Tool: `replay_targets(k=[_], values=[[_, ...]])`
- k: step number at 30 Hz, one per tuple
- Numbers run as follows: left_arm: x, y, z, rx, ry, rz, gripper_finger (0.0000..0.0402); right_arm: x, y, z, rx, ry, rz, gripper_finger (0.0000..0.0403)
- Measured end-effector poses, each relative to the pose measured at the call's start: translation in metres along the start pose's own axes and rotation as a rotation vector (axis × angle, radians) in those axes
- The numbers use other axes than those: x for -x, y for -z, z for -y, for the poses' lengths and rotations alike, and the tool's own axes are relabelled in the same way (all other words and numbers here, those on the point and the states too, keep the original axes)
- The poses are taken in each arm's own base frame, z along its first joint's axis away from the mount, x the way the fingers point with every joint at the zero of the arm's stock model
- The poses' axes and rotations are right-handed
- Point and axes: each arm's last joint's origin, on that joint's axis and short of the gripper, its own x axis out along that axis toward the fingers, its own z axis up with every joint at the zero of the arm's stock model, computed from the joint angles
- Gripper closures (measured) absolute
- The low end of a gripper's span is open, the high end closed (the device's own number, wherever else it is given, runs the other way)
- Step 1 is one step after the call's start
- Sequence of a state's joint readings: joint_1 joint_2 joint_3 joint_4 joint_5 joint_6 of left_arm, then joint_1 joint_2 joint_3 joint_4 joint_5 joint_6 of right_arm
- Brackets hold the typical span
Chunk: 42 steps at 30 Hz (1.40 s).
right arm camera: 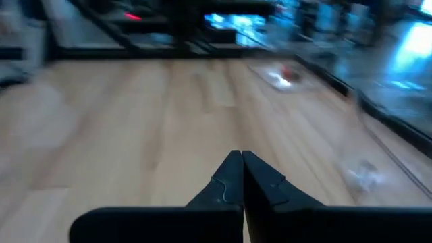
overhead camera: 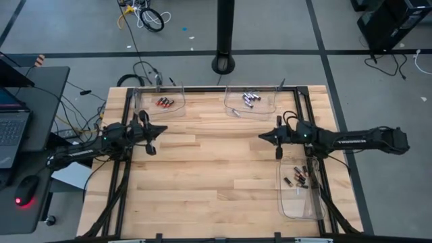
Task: Sort batteries
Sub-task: Return to Home Position
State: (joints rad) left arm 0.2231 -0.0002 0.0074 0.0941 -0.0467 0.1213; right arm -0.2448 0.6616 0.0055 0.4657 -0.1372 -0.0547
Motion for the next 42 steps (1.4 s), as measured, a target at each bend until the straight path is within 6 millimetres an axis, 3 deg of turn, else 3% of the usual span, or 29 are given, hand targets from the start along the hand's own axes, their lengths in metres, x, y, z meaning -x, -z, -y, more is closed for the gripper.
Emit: replay_targets(k=[7,12,20,27,42], values=[[0.000,0.004,-0.001,0.015,-0.040,-0.048,0.0396,0.007,0.005,-0.022,0.040,0.201,-0.068,0.0398],[0.000,0.004,-0.002,-0.003,-0.082,-0.051,0.0396,0.010,0.004,-0.031,0.055,0.134,-0.059,0.0398],[0.000,0.004,-0.003,-0.012,-0.113,-0.049,0.0396,0.021,-0.002,-0.010,0.008,-0.004,0.002,0.0398],[0.000,0.004,-0.003,-0.011,-0.113,-0.048,0.0396,0.032,-0.004,0.009,0.013,0.012,0.065,0.0398],[0.000,0.004,-0.003,0.017,-0.100,-0.049,0.0396,0.027,-0.013,0.008,0.023,-0.037,0.150,0.0398]])
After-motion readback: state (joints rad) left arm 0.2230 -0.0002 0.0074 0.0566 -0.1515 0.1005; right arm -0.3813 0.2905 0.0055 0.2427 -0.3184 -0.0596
